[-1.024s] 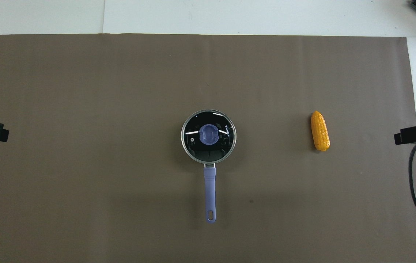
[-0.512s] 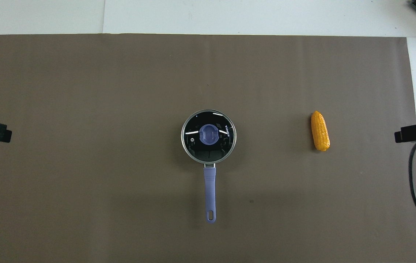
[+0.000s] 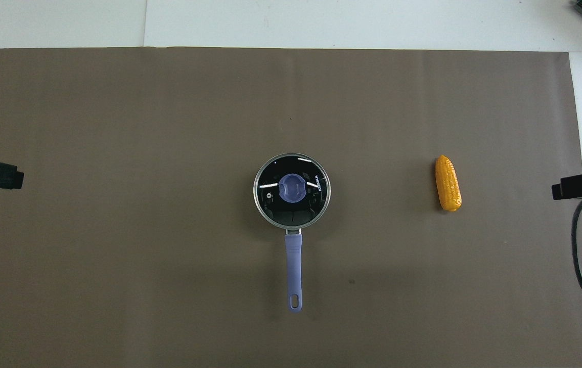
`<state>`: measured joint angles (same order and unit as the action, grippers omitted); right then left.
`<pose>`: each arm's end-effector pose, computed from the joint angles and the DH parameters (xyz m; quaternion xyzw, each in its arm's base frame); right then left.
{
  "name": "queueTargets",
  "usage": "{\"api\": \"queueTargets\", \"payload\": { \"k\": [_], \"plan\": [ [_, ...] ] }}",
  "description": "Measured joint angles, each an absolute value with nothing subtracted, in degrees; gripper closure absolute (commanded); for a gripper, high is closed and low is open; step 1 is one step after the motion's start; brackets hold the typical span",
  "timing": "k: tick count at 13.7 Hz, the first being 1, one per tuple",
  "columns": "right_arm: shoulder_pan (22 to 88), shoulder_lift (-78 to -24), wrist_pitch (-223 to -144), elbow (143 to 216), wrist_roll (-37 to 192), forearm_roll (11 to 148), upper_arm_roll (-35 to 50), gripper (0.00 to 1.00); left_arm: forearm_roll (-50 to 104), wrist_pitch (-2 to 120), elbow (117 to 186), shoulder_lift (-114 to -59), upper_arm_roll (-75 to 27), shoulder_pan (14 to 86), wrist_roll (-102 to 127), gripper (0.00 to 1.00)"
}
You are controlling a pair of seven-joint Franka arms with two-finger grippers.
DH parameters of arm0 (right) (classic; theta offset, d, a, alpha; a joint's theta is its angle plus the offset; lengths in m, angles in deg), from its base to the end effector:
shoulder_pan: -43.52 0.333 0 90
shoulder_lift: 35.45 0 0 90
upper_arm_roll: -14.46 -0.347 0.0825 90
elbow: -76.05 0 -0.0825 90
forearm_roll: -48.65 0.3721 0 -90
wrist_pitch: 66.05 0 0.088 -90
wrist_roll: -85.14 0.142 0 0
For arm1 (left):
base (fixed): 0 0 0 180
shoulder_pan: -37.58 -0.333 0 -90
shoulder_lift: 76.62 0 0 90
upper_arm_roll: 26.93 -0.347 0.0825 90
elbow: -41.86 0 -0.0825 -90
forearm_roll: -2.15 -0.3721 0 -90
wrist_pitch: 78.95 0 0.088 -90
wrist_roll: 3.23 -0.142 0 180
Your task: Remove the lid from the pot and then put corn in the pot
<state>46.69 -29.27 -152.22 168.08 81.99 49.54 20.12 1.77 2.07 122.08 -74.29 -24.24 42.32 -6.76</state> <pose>0.4983 -0.0225 0.6543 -0.9999 -0.0066 -0.0032 0.0129 0.5062 -0.0657 0.7048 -0.9951 0.0949 -0.0274 0.0033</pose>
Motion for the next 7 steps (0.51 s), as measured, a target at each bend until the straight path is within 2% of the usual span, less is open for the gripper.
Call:
{"api": "queueTargets", "payload": {
  "k": [7],
  "plan": [
    [46.83, -29.27, -152.22, 168.08, 81.99, 49.56, 19.75, 0.00, 1.78, 4.11, 122.78, -75.11, -24.10, 46.97, -6.62, 0.00]
  ]
}}
